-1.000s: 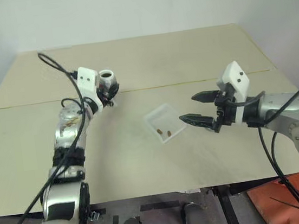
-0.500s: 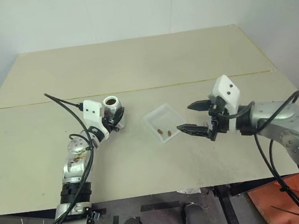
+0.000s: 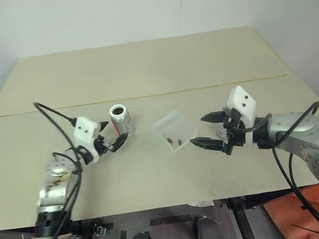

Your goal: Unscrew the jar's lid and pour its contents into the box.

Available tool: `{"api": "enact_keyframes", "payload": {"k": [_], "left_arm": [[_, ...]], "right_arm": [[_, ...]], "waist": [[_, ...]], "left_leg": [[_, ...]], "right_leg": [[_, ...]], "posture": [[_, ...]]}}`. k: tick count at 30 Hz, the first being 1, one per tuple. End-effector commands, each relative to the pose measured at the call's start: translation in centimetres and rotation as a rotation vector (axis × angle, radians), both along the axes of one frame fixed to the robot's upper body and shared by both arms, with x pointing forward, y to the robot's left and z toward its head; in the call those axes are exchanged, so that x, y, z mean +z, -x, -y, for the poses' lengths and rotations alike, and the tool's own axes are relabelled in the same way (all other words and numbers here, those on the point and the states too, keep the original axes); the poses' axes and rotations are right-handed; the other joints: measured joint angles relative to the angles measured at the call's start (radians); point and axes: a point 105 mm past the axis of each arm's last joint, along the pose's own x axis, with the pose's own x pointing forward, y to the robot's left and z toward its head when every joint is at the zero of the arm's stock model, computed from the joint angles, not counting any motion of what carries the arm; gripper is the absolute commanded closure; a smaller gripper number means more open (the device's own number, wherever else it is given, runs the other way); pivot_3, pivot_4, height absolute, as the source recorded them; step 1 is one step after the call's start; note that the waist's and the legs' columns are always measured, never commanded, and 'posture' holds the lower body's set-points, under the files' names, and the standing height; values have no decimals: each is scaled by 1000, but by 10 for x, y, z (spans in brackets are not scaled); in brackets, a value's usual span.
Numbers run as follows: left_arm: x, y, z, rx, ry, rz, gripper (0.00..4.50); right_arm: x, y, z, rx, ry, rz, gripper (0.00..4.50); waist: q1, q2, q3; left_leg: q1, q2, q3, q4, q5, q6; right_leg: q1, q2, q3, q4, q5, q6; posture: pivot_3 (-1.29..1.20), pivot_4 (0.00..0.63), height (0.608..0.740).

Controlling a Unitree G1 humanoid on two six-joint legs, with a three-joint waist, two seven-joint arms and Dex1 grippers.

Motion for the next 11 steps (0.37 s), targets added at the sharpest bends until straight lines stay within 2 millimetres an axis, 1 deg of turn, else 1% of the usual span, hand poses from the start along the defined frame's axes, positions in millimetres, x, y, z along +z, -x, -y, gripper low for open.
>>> {"api": "enact_keyframes", "payload": {"k": [1, 4, 6, 8, 11], "left_arm": [[37, 27, -11, -147, 10, 25, 12], [57, 53, -24, -296, -10, 26, 12], [62, 65, -33, -337, -47, 30, 12], [66, 71, -39, -330, -68, 38, 12], [69, 71, -41, -304, -74, 53, 12]], "right_arm": [[18, 5, 6, 8, -6, 90, 0], [22, 7, 11, 28, -5, 113, 0], [24, 10, 15, 46, -2, 131, 0], [29, 12, 19, 53, -18, 148, 0], [33, 12, 21, 65, -48, 164, 0]], "waist": [[1, 0, 0], [2, 0, 0], [3, 0, 0], [3, 0, 0], [5, 0, 0]], "left_leg": [[0, 0, 0, 0, 0, 0], [0, 0, 1, 0, 0, 1], [1, 1, 1, -1, -1, 1], [1, 1, 2, -2, -1, 1], [2, 1, 2, -2, -1, 2]], "right_leg": [[0, 0, 0, 0, 0, 0], [0, 0, 0, -1, 0, -1], [0, 0, 0, -1, -1, -1], [0, 0, 0, -1, -1, -2], [0, 0, 0, -1, -1, -2]], "posture": [[0, 150, 740], [0, 150, 740], [0, 150, 740], [0, 150, 740], [0, 150, 740]]}}
